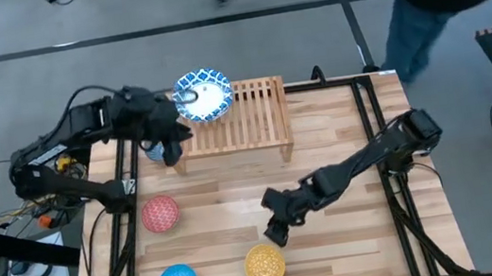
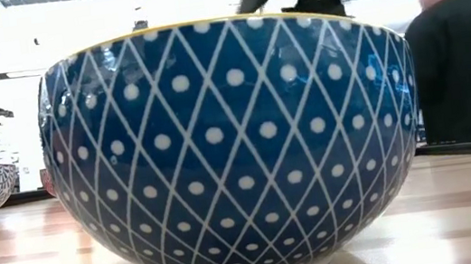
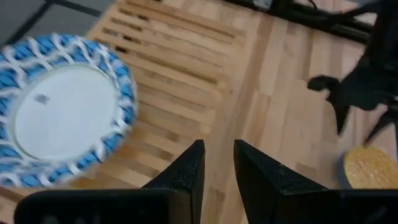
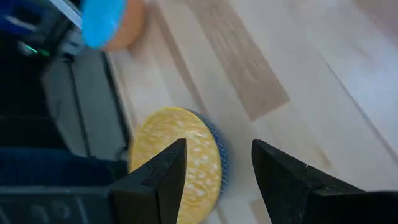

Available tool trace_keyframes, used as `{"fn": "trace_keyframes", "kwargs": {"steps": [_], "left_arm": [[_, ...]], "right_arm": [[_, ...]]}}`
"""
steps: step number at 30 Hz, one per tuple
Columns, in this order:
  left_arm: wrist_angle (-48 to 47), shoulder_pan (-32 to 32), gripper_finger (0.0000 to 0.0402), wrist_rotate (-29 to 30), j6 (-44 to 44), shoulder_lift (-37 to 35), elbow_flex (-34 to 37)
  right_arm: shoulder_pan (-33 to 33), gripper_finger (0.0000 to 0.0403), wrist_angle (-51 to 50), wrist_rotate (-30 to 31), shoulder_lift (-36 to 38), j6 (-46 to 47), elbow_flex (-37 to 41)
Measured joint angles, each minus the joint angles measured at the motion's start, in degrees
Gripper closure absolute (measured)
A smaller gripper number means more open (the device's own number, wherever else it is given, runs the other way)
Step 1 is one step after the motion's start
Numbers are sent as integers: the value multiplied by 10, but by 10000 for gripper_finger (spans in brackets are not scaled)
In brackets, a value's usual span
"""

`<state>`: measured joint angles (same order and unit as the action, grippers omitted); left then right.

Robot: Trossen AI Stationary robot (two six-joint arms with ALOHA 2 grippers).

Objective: Place and stack bowls onto a shelf
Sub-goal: Put the yellow bowl on the shelf

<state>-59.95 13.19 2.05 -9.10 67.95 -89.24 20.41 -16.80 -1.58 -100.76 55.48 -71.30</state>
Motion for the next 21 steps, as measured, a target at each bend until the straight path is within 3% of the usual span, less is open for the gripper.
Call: {"fn": "trace_keyframes", "kwargs": {"steps": [7,21], "left_arm": [[-17,-44,331,48,-37,-33,37],[-30,-85,331,49,-131,-88,146]], "right_arm": [[20,211,-14,0,-71,-57,-38],[28,212,-23,-18,-121,-118,-45]]}}
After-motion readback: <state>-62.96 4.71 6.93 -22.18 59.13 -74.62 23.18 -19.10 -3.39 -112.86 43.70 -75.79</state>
